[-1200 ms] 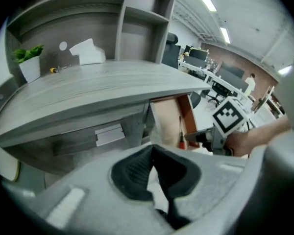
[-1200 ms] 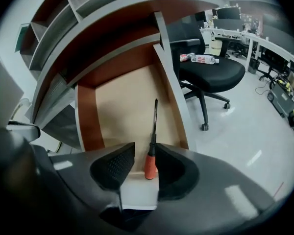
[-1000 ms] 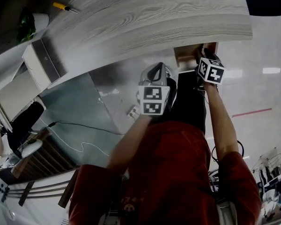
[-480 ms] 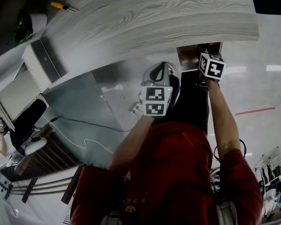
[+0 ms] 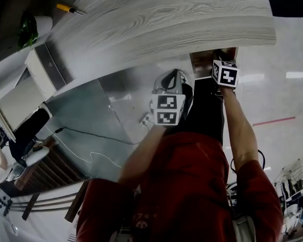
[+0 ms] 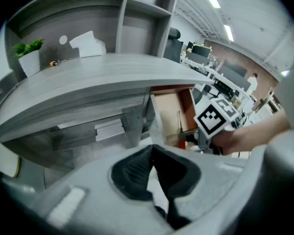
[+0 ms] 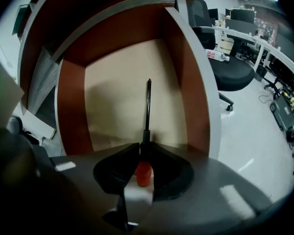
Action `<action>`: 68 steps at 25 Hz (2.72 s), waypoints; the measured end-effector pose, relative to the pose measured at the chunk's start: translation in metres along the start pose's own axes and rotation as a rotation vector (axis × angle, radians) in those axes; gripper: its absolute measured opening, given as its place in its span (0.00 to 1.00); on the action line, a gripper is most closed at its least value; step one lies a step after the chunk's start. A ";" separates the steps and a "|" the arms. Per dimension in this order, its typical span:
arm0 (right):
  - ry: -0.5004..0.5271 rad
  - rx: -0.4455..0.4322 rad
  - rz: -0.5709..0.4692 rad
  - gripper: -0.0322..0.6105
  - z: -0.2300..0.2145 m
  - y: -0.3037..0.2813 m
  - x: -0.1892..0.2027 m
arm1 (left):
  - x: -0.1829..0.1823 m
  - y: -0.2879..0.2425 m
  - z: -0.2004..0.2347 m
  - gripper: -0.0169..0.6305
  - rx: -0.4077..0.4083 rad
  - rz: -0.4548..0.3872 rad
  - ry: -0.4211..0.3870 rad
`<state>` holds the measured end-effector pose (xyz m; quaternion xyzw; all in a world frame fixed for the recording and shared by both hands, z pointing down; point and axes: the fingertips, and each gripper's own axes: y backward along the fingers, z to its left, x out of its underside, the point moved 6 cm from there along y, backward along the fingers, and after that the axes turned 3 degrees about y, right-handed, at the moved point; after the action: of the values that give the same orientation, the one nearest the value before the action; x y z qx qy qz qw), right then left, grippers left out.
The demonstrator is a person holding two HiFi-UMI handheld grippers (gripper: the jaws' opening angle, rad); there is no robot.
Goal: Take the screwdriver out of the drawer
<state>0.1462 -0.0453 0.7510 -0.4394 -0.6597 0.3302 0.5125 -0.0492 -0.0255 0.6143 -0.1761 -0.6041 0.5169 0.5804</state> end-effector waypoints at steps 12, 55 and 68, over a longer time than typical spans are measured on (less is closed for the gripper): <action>0.054 -0.018 -0.013 0.16 0.013 0.034 -0.002 | -0.002 0.018 0.003 0.02 -0.015 -0.038 -0.001; 0.234 -0.076 -0.194 0.16 0.156 0.231 0.003 | 0.003 0.200 0.060 0.02 -0.099 -0.272 0.084; 0.242 -0.111 -0.293 0.16 0.172 0.274 -0.013 | -0.002 0.228 0.052 0.02 -0.110 -0.331 0.051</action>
<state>0.0470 0.0535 0.4584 -0.4026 -0.6675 0.1601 0.6056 -0.1826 0.0432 0.4351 -0.1187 -0.6374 0.3757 0.6622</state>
